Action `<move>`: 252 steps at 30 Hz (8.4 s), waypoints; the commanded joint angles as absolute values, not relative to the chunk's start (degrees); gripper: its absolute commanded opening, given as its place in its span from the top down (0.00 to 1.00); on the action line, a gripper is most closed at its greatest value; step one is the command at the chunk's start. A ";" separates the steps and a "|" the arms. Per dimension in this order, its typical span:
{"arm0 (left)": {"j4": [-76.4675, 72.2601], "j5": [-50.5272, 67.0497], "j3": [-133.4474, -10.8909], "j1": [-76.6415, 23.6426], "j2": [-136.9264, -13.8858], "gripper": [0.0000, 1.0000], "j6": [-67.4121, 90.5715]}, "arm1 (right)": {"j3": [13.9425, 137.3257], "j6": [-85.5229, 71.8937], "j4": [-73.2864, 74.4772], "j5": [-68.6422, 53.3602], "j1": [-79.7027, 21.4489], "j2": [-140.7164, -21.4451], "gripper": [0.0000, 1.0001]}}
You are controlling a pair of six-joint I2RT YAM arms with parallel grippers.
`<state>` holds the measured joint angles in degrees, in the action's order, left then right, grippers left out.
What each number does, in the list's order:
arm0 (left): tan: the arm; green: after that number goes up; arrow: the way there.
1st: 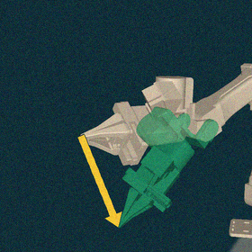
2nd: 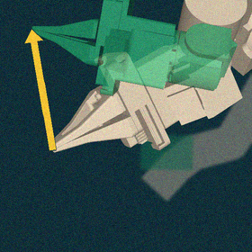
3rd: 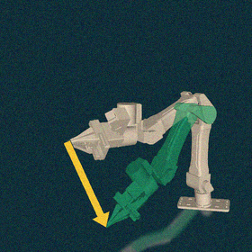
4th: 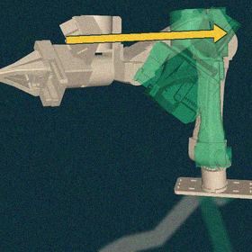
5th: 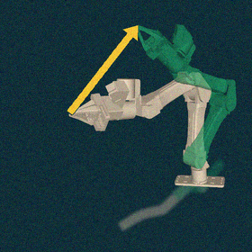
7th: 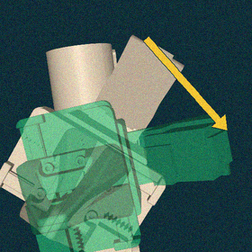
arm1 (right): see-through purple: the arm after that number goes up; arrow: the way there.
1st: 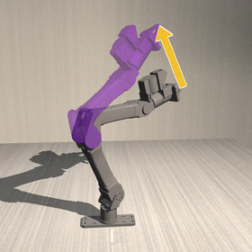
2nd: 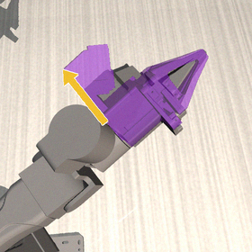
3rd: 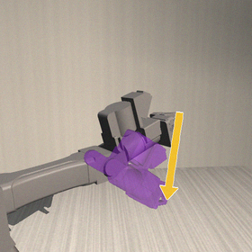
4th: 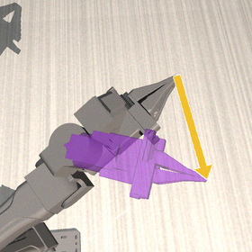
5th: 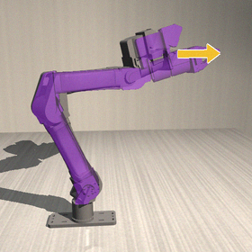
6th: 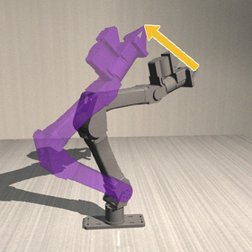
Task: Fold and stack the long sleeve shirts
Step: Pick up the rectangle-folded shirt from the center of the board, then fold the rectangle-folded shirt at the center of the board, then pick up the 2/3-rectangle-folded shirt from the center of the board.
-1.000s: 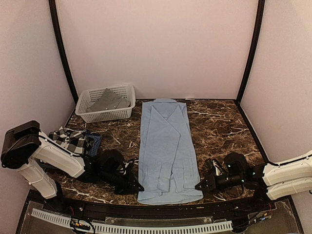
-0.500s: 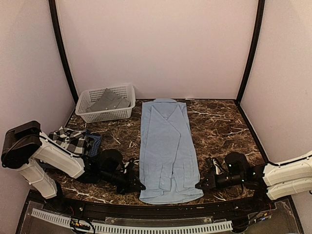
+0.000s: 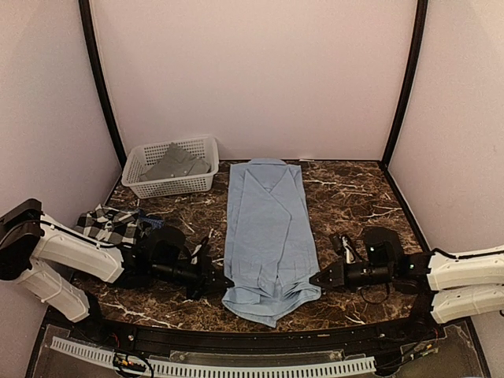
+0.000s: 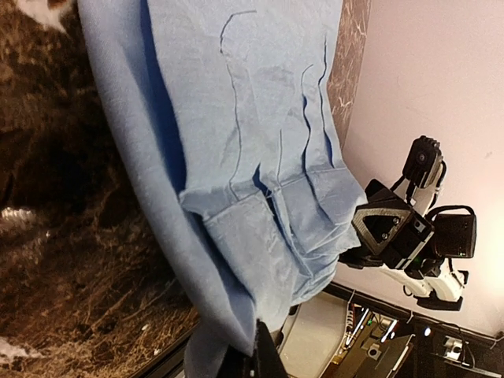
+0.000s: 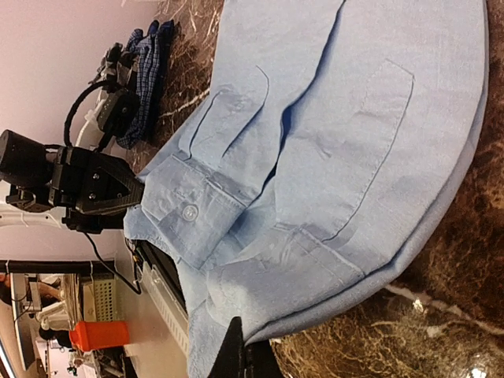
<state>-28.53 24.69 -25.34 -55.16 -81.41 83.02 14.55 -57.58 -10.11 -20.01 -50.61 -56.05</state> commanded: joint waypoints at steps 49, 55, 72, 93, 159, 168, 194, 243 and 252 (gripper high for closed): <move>-28.99 38.21 -64.87 -26.21 -115.93 0.87 74.37 | 60.39 -46.72 -19.73 -32.13 -21.24 -110.62 0.92; -26.78 40.36 -68.08 -25.90 -116.03 0.44 70.83 | 59.49 -45.79 -19.15 -29.35 -20.40 -107.42 0.63; -19.05 41.81 -73.33 -25.05 -116.64 0.28 62.52 | 60.49 -34.19 -8.47 -21.77 -27.13 -100.42 0.58; -5.29 34.86 -73.30 -26.40 -112.41 0.63 51.40 | 85.93 -24.86 7.74 -9.48 -35.68 -123.75 0.71; 11.78 15.61 -79.01 -33.01 -107.05 0.59 36.95 | 57.41 -24.36 9.86 -11.98 -27.51 -96.23 0.67; 9.30 17.48 -61.42 -34.31 -96.66 0.60 39.64 | 46.21 -28.92 5.71 -13.49 -31.31 -91.41 0.69; 3.70 18.58 -52.97 -36.83 -97.95 0.61 42.86 | 46.70 -31.37 6.41 -5.08 -33.70 -95.86 0.70; 2.77 18.22 -57.18 -39.52 -104.17 1.00 45.79 | 40.88 -34.15 1.36 -8.77 -36.25 -91.14 1.00; 9.84 13.16 -50.84 -45.25 -93.13 1.00 48.57 | 33.18 -37.41 5.43 -8.48 -40.58 -76.19 1.00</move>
